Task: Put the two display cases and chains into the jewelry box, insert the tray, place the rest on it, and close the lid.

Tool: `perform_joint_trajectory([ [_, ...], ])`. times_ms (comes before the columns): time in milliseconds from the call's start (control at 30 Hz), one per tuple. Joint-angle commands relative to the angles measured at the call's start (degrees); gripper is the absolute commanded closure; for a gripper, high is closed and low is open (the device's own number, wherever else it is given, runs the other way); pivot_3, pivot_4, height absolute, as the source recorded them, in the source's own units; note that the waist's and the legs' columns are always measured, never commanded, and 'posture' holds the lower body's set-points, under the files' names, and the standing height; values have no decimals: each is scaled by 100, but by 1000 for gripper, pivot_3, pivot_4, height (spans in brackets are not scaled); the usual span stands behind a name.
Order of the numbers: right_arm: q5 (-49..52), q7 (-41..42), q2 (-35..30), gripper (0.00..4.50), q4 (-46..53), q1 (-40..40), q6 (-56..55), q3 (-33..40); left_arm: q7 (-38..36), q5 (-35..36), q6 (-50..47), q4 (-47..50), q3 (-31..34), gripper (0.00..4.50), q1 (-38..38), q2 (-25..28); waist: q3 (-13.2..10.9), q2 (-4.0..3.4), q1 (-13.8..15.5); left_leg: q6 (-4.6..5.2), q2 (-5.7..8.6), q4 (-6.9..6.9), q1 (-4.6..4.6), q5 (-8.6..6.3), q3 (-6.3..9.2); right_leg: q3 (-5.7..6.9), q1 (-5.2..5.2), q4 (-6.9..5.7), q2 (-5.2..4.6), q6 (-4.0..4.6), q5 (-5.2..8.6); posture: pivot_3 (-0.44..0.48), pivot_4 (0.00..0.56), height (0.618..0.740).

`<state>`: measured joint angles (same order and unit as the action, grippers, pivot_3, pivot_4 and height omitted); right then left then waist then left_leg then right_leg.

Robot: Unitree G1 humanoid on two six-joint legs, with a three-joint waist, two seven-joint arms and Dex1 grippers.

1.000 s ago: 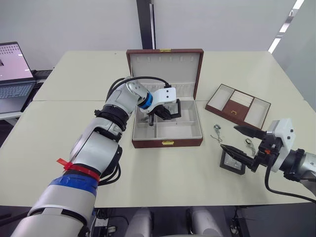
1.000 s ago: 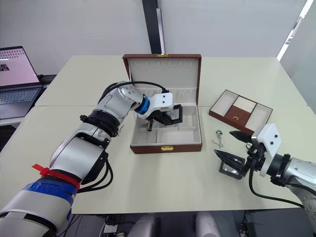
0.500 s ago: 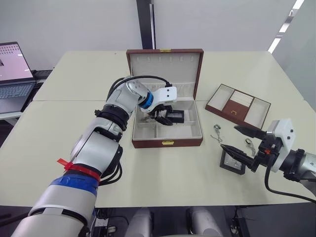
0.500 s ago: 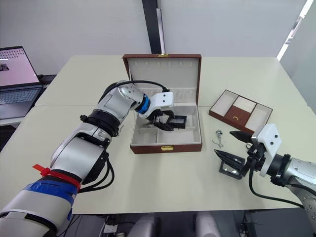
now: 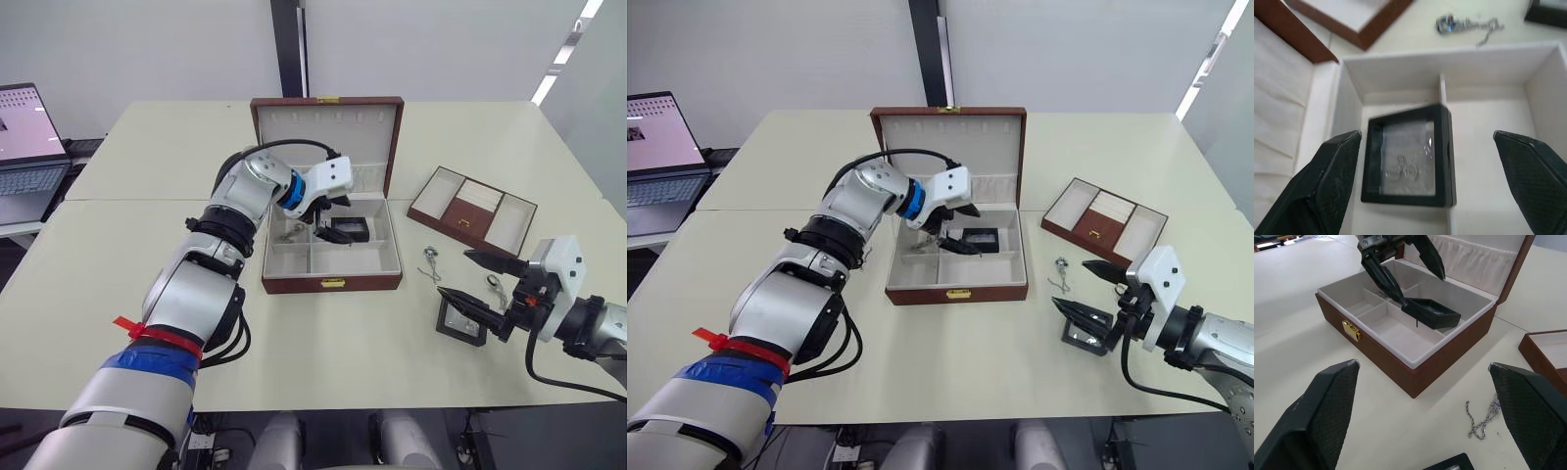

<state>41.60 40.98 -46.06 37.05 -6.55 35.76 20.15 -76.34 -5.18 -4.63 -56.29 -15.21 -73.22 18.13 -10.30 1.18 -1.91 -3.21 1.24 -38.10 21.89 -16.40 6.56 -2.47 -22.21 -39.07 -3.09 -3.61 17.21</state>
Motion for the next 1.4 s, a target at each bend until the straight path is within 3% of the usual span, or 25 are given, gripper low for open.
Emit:
perform_joint_trajectory([
  [33,35,-15,14,0,112,-11,-74,172,30,670,-473,653,661,419,90,99,0,-1,-4,0,0,0,0,0,-1,-1,0,0,0,0,0,0,150,740],
  [300,26,13,13,0,-15,35,-92,167,307,1290,-2279,2927,894,2809,1580,396,6,-10,-39,0,-3,-2,-5,1,3,-2,2,-7,0,0,0,0,150,740],
  [467,5,48,-17,0,-120,194,-90,84,672,1367,-2657,3378,811,4467,2032,301,6,-10,4,0,-1,-6,-3,1,4,0,2,-4,0,0,0,0,150,740],
  [833,-6,51,-10,0,-126,219,-79,55,1187,1216,-2623,3305,458,4467,2313,145,6,-10,8,0,0,-6,-4,1,1,-2,3,-3,-2,0,0,0,150,740],
  [1400,-17,8,24,0,-106,205,-90,23,1715,1017,-2266,2632,303,4467,2080,-88,6,-10,8,0,0,-5,-4,1,0,-2,3,-2,-3,0,0,0,150,740],
])
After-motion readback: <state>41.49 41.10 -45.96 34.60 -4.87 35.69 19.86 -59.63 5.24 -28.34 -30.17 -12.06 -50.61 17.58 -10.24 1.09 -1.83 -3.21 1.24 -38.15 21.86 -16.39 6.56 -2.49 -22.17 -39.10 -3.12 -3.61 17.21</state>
